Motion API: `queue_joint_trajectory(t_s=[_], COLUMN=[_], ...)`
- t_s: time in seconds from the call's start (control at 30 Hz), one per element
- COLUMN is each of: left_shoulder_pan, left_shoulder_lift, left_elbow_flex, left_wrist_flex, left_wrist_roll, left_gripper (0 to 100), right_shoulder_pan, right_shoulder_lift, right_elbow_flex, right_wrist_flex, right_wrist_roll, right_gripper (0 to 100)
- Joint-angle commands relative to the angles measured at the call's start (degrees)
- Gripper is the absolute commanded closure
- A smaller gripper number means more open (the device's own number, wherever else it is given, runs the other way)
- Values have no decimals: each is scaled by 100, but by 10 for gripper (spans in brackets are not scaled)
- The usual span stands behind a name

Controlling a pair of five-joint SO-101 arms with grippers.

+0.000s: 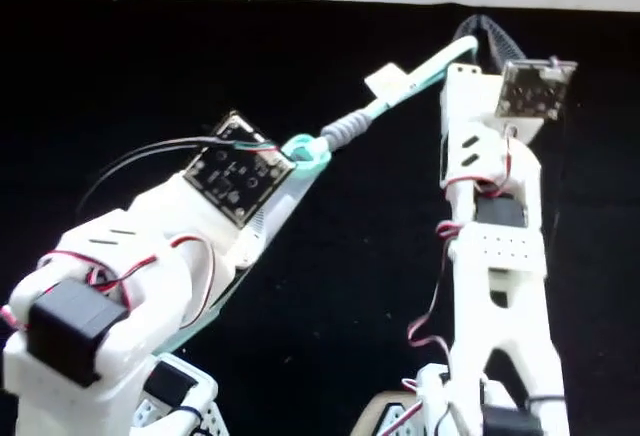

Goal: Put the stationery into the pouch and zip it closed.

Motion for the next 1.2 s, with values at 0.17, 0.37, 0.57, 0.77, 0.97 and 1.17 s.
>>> queue_joint_trajectory(t_s=[0.17,0.37,0.57,0.77,0.97,1.17], left_shoulder_pan=[-198,-207,-207,-215,-215,-215], left_shoulder_lift=[-391,-391,-391,-391,-347,-259], left_elbow_flex=[-119,-295,-347,-347,-347,-330], left_wrist_flex=[97,97,97,70,9,-879], left_wrist_roll=[0,9,9,-9,-26,-35], left_gripper=[994,994,994,994,994,989], right_shoulder_pan=[1218,1332,1481,1411,145,-1807], right_shoulder_lift=[1332,1771,1754,1508,347,-1420], right_elbow_flex=[-198,-189,-242,22,541,277], right_wrist_flex=[-66,-66,-66,268,2844,5710], right_wrist_roll=[79,88,88,88,88,53], right_gripper=[993,993,993,988,816,731])
